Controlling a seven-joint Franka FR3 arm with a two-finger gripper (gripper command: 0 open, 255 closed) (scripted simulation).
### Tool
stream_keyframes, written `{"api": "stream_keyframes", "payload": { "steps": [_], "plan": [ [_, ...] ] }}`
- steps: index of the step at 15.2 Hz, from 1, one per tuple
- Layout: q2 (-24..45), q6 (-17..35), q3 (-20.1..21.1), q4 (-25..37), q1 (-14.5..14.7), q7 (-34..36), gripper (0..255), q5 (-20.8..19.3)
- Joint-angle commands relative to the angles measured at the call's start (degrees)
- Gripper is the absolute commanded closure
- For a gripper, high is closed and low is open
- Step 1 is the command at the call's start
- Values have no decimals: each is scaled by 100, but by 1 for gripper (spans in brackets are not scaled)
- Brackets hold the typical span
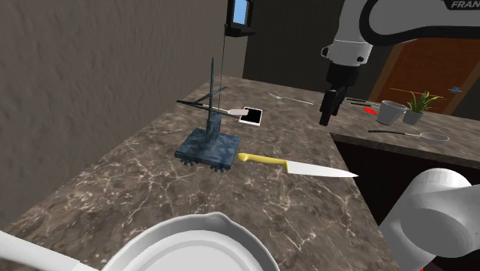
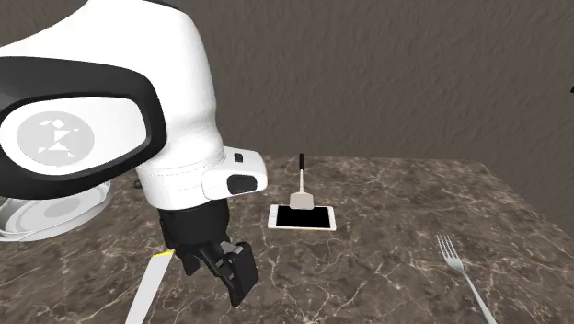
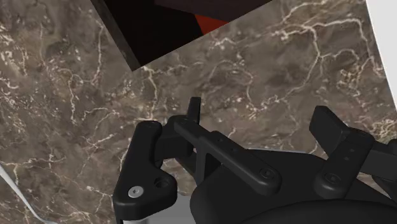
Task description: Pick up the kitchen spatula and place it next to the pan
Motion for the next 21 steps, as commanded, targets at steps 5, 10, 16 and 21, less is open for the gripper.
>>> {"api": "stream_keyframes", "payload": {
  "steps": [5,10,16,21],
  "plan": [
    [873,519,-50,431,129,-231,0,44],
    [1947,1004,-83,1114,286,-537,0,133],
    [3204,1346,-74,2137,453,-917,0,277],
    [4238,1437,-18,3166,565,-1224,0,403]
  ]
}}
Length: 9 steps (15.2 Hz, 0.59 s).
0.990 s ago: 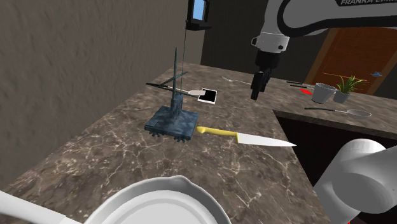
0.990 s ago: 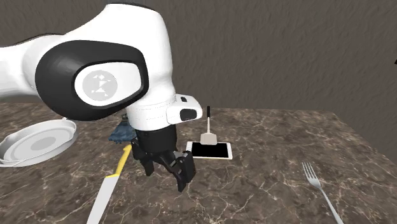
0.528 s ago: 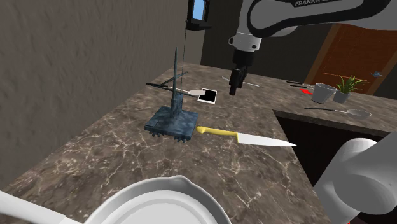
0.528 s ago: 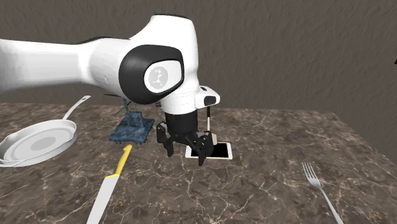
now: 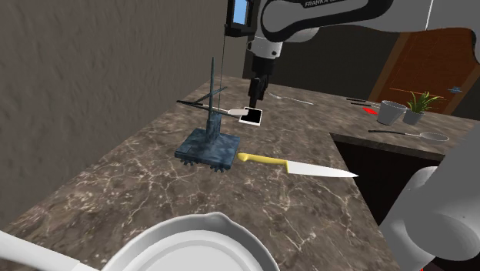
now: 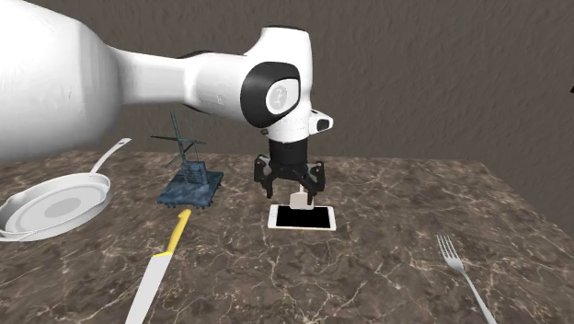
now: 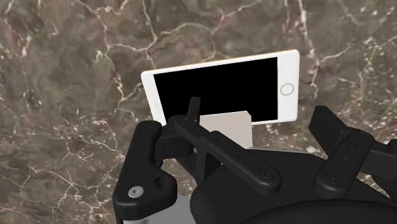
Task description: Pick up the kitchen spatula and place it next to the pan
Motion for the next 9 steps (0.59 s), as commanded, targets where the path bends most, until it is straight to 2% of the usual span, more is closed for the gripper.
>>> {"api": "stream_keyframes", "payload": {
  "steps": [1,9],
  "plan": [
    [439,0,26,472,39,-133,0,49],
    [2191,-301,204,2656,191,-547,0,174]
  ]
}}
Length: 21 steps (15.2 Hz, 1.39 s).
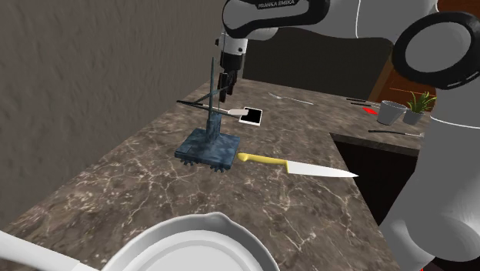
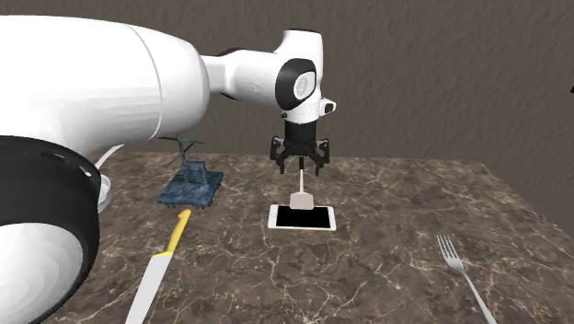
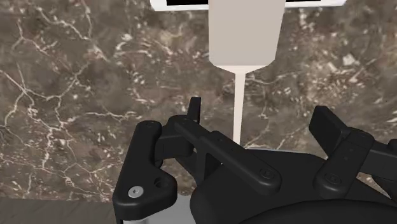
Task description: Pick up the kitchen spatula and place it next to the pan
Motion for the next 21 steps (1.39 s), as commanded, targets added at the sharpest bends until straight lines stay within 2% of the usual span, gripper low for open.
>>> {"api": "stream_keyframes", "payload": {
  "steps": [1,3,4,11,19,20,21],
  "plan": [
    [466,-156,42,657,22,-128,0,23],
    [984,-356,96,1407,72,-212,0,25],
    [1032,-377,101,1478,77,-219,0,25],
    [1034,205,103,898,81,-221,0,25],
    [1034,204,103,899,81,-220,0,25],
    [1034,204,103,899,81,-220,255,25],
    [1034,204,103,899,81,-220,255,25]
  ]
}}
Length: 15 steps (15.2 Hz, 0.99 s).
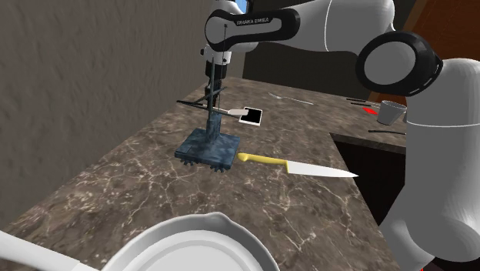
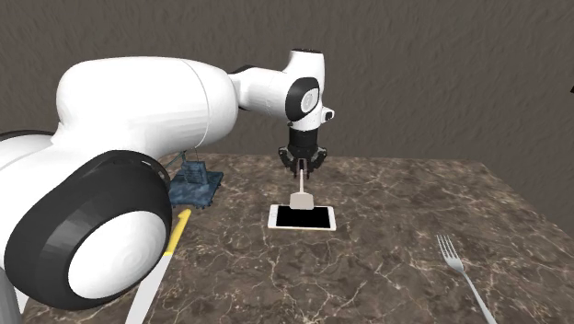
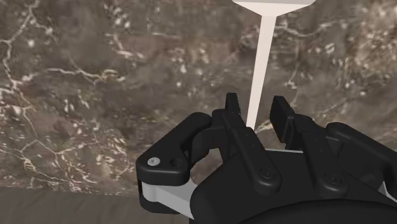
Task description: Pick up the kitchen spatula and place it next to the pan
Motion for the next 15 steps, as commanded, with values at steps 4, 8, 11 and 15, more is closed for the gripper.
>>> {"api": "stream_keyframes", "payload": {
  "steps": [4,8,11,15],
  "plan": [
    [0,0,0,0,0,0,255,0],
    [0,1,0,-1,0,0,255,0],
    [9,-235,1,244,2,5,255,-2],
    [47,-564,1,612,6,14,255,-4]
  ]
}}
